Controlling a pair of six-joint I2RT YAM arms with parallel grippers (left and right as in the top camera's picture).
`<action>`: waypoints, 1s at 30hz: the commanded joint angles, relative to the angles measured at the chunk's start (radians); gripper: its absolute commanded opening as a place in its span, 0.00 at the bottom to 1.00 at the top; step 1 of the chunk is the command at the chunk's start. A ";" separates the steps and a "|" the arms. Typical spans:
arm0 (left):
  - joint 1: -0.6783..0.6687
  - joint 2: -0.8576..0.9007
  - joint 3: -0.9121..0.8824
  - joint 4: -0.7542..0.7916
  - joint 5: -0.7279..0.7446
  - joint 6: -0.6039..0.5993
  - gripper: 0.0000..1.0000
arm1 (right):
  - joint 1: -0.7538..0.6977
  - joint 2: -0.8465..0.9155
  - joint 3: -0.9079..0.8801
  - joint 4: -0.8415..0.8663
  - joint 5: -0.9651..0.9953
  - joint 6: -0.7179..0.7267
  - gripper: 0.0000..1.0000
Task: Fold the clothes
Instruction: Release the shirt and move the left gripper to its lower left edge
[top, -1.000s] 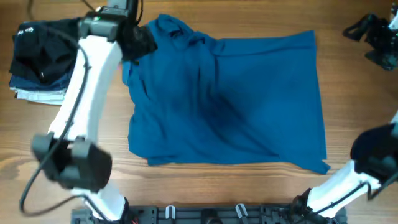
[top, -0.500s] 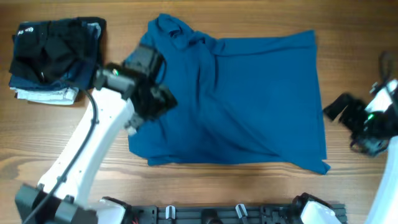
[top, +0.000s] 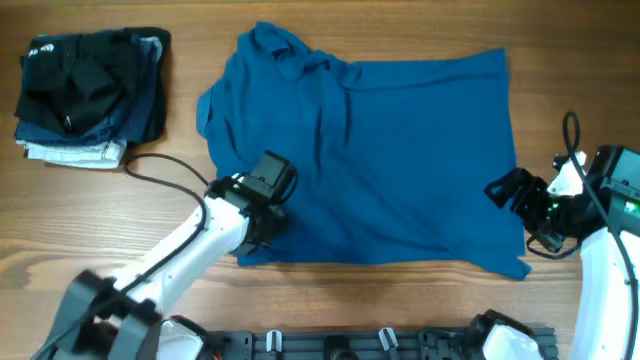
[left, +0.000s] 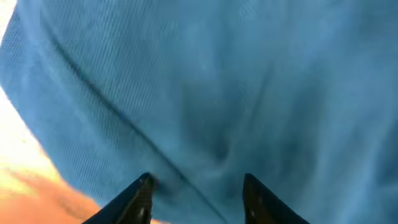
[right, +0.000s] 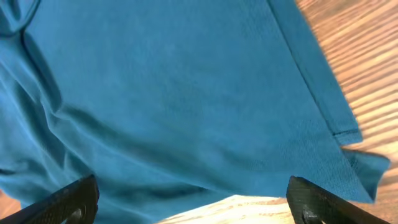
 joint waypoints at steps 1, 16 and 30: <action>-0.003 0.107 -0.008 0.032 -0.046 -0.009 0.41 | 0.004 0.009 -0.002 0.023 -0.020 -0.016 0.97; 0.107 0.153 0.246 0.111 -0.172 0.229 0.22 | 0.004 0.012 -0.002 0.072 -0.020 -0.015 0.94; -0.041 0.154 0.160 -0.163 -0.004 0.220 0.10 | 0.004 0.097 -0.002 0.109 -0.020 -0.017 0.94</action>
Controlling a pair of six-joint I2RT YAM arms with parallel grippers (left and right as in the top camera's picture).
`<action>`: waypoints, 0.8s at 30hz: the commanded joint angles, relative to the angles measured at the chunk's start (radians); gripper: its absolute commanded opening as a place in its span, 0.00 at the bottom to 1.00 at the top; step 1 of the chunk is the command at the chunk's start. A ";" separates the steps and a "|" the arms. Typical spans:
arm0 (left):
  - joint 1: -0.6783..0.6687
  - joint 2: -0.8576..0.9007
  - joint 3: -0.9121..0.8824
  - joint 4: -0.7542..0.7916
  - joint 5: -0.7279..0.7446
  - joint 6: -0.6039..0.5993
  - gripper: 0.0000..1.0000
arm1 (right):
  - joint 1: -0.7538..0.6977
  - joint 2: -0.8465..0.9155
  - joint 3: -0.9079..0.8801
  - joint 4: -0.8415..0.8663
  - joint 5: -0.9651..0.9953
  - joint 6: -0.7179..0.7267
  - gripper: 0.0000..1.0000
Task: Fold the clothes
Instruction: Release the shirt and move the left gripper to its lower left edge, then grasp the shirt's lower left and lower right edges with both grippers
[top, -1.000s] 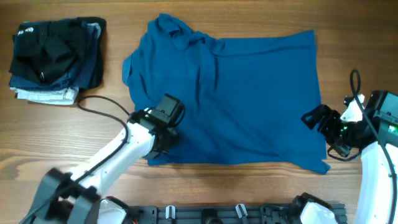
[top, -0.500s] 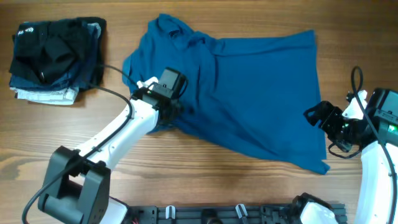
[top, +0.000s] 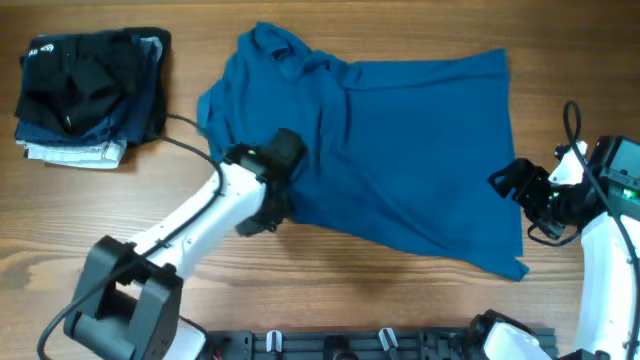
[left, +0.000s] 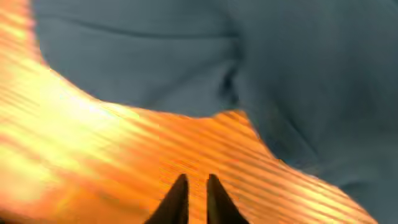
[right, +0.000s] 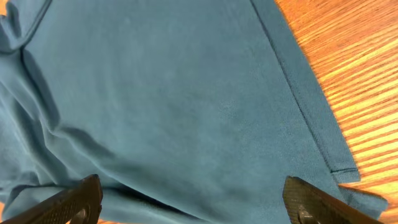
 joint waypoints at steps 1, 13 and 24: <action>-0.044 0.005 -0.093 0.087 0.008 -0.006 0.10 | 0.004 0.016 -0.002 0.006 -0.020 -0.016 0.93; -0.032 0.039 -0.199 0.369 -0.241 -0.027 0.38 | 0.004 0.016 -0.002 0.003 -0.019 -0.016 0.94; -0.032 0.039 -0.199 0.456 -0.307 -0.027 0.09 | 0.004 0.016 -0.002 0.017 -0.019 -0.016 0.94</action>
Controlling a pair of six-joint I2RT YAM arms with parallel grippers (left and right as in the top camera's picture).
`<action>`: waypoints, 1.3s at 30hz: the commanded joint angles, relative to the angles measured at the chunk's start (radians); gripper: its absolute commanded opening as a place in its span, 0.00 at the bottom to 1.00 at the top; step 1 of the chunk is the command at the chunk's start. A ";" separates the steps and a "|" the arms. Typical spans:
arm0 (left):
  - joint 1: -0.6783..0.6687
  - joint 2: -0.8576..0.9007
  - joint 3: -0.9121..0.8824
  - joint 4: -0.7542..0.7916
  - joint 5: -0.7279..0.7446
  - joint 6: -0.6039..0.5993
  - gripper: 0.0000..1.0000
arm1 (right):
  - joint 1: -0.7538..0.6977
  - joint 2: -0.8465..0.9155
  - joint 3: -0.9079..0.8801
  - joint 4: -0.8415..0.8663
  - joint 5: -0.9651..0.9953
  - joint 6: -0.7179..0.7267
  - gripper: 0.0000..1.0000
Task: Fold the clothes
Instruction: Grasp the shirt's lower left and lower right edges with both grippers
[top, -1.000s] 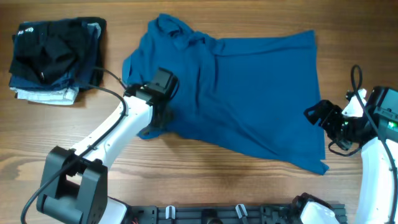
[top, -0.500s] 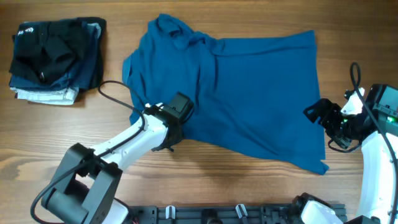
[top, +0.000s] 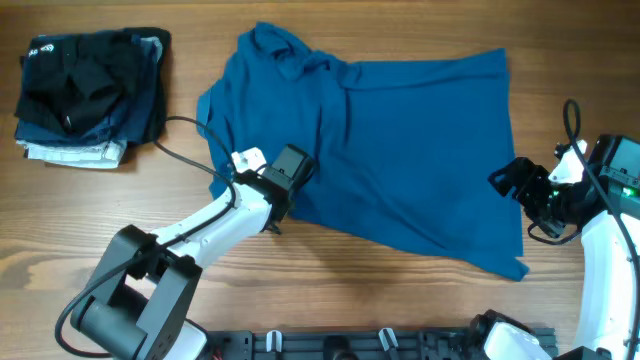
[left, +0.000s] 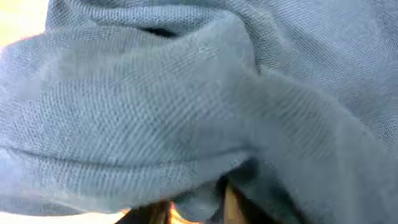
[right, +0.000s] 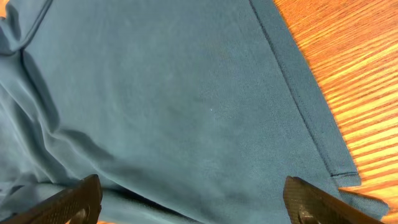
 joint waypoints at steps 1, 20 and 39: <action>0.005 0.011 -0.008 -0.001 -0.025 -0.006 0.04 | 0.004 0.009 -0.002 0.005 -0.019 -0.016 0.94; 0.005 -0.329 0.315 -0.616 0.126 -0.124 0.04 | 0.004 0.009 -0.024 -0.134 0.352 0.316 1.00; 0.214 -0.255 0.315 -0.352 0.108 -0.082 0.04 | 0.004 0.017 -0.298 0.041 0.103 0.181 0.88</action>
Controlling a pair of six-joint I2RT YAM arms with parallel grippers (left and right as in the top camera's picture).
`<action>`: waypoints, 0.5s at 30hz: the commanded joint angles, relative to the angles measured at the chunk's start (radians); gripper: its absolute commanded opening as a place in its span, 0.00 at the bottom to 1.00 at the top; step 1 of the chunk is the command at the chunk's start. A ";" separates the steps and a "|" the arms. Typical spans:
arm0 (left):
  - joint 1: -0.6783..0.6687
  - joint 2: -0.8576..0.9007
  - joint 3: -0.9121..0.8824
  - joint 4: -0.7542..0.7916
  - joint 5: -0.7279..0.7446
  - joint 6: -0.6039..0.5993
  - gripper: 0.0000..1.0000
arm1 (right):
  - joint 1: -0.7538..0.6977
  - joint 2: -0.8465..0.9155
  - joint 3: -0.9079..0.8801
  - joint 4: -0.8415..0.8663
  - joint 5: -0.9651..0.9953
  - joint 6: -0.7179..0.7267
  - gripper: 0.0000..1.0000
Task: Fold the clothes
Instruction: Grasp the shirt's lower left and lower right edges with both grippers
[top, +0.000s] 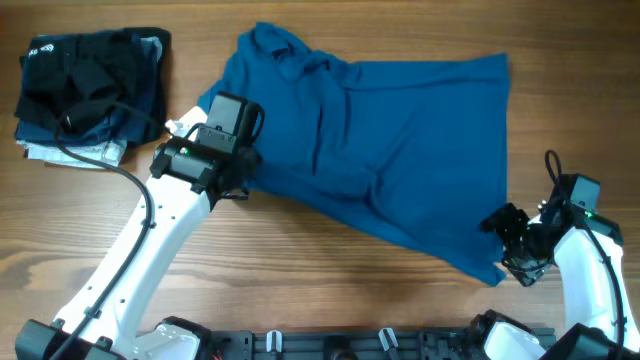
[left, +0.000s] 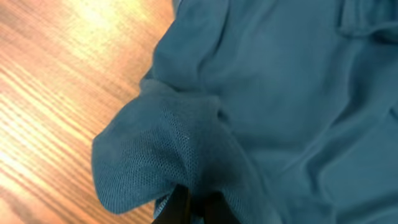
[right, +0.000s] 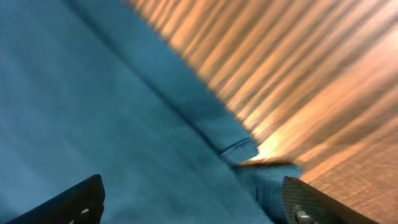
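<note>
A blue shirt (top: 400, 140) lies spread over the wooden table (top: 330, 290), its lower edge running slantwise from the left down to the right. My left gripper (top: 235, 178) is at the shirt's left side, shut on a bunch of its fabric (left: 168, 155); in the left wrist view the left gripper (left: 194, 208) pinches the cloth between its dark fingers. My right gripper (top: 505, 245) stands open at the shirt's lower right corner (right: 261, 174). In the right wrist view the right gripper (right: 189, 202) is spread wide, with that corner lying between the fingers.
A stack of folded dark clothes (top: 90, 95) sits at the table's far left corner. A black cable (top: 110, 165) runs from the left arm past that stack. Bare wood shows along the front of the table.
My left gripper, still shut on the shirt, has moved up and left, and the lower left fabric came with it. My right gripper has moved down to the shirt's lower right corner.
The shirt first lay flat, with my left gripper open over its lower left corner and the right one open by the right hem. Then the left was shut and that corner drawn up. Now the left holds it higher and further left; the right is at the lower right corner.
</note>
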 joint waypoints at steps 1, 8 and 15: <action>0.007 0.006 0.010 0.017 -0.025 0.009 0.04 | 0.007 0.005 -0.001 -0.039 -0.102 -0.111 0.87; 0.007 0.029 0.009 0.010 -0.024 0.009 0.04 | 0.103 0.065 -0.001 -0.042 -0.063 -0.044 0.86; 0.007 0.080 0.008 0.005 -0.021 0.009 0.04 | 0.108 0.169 -0.001 -0.087 -0.102 -0.014 0.48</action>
